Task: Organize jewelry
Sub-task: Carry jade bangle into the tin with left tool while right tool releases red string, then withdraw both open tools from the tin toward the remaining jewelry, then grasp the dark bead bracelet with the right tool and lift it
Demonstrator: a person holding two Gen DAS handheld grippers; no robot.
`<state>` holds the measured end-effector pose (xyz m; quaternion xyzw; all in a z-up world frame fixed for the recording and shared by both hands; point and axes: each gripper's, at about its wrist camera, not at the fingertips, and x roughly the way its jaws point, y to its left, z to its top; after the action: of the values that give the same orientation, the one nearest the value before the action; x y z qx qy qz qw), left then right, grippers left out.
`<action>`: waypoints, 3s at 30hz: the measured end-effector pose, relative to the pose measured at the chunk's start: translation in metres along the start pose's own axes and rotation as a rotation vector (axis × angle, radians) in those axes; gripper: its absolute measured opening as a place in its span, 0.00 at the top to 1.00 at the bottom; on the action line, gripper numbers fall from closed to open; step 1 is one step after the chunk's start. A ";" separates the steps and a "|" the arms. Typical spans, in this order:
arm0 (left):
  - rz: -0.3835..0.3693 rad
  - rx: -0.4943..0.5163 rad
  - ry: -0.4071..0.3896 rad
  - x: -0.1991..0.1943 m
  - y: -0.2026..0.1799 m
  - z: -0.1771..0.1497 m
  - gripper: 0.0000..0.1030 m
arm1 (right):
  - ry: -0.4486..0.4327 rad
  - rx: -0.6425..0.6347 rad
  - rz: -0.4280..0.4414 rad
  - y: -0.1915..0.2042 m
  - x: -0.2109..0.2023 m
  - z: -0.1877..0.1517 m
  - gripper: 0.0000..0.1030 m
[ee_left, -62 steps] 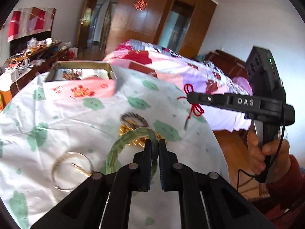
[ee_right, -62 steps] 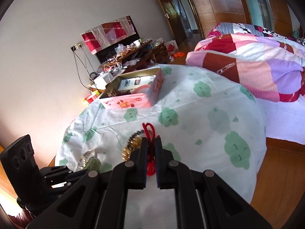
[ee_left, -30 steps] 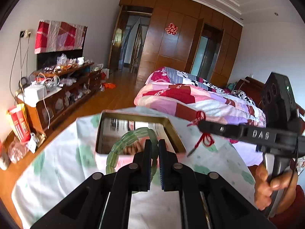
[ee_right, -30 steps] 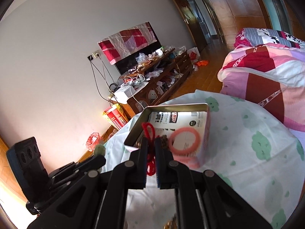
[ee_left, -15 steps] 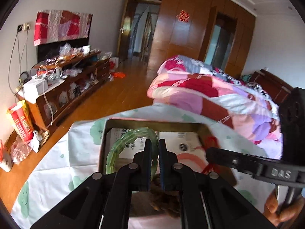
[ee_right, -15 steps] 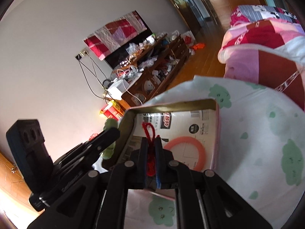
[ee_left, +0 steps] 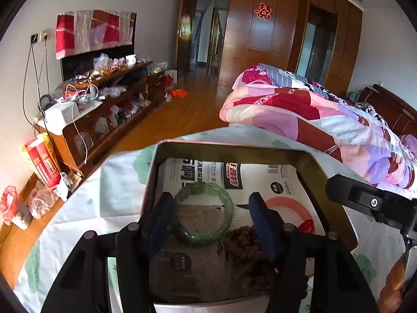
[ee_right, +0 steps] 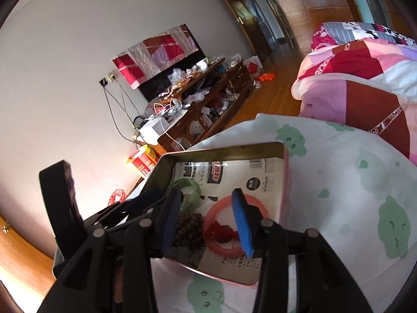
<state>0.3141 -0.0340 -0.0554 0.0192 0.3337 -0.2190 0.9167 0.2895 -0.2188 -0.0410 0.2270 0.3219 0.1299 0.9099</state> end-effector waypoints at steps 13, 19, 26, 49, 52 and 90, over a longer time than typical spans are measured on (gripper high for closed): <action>0.131 -0.008 -0.037 -0.043 -0.001 -0.006 0.41 | -0.024 0.028 -0.036 0.007 -0.025 0.003 0.54; 0.186 0.002 -0.043 -0.071 -0.009 -0.021 0.41 | -0.036 0.028 -0.062 0.013 -0.052 -0.015 0.49; 0.200 -0.003 -0.032 -0.093 -0.019 -0.041 0.40 | -0.039 0.016 -0.091 0.020 -0.077 -0.042 0.49; 0.169 -0.061 0.018 -0.134 -0.044 -0.096 0.40 | -0.044 0.017 -0.155 0.012 -0.126 -0.095 0.49; 0.162 -0.061 0.018 -0.140 -0.045 -0.102 0.40 | -0.045 0.009 -0.174 0.010 -0.132 -0.099 0.49; -0.042 -0.043 0.074 -0.156 -0.060 -0.126 0.41 | 0.108 -0.045 -0.244 -0.009 -0.121 -0.108 0.90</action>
<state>0.1067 -0.0047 -0.0492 0.0004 0.3725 -0.2301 0.8990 0.1291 -0.2376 -0.0562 0.1585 0.3927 0.0372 0.9051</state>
